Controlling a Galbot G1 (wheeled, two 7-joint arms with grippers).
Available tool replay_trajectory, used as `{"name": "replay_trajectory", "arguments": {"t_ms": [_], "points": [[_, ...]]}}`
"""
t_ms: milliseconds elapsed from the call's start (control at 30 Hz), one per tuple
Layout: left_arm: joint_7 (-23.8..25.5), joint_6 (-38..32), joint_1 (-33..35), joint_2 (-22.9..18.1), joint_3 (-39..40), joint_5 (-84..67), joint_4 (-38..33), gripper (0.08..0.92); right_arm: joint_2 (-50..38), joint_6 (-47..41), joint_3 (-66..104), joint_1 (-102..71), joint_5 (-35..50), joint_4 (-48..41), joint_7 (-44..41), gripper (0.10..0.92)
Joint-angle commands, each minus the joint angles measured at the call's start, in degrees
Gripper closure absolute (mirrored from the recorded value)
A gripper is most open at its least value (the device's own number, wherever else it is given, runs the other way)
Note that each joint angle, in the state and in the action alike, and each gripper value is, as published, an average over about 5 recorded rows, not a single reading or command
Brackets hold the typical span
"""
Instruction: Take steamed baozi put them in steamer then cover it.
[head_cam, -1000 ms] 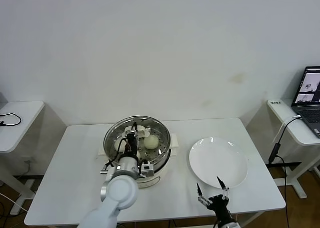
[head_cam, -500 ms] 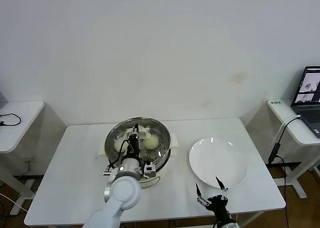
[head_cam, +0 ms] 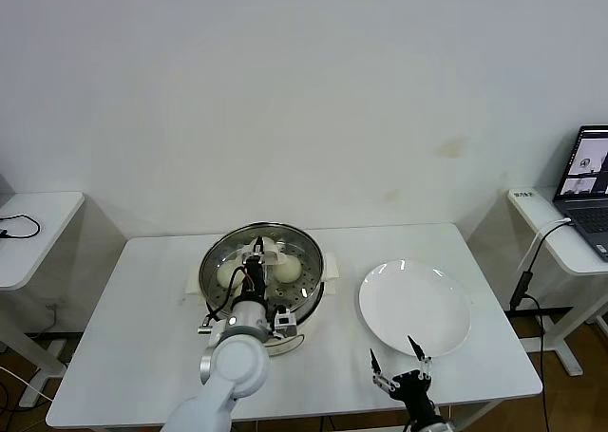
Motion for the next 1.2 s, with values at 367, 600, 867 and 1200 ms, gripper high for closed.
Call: {"name": "replay_trajectory", "arguments": {"t_ms": [367, 600, 867, 1200], "points": [[-1.9, -0.6, 2.7, -0.3, -0.8, -0.1, -3.6, 0.685, 0.1, 0.0, -0.5, -0.2, -0.1, 0.1, 0.0, 0.202], [-3.2, -2.0, 8.9, 4.7, -2.6, -2.9, -14.1, 0.486, -0.3, -0.1, -0.5, -0.6, -0.1, 0.4, 0.0, 0.203], [-8.8, -6.8, 23.3, 6.2, -8.3, -15.5, -27.8, 0.255, -2.0, -0.3, 0.5, -1.3, 1.4, 0.4, 0.8, 0.203], [-22.9, -20.3, 40.4, 5.2, -29.8, -62.6, -32.1, 0.177, -4.1, -1.2, 0.5, -2.6, 3.8, 2.6, 0.3, 0.203]]}}
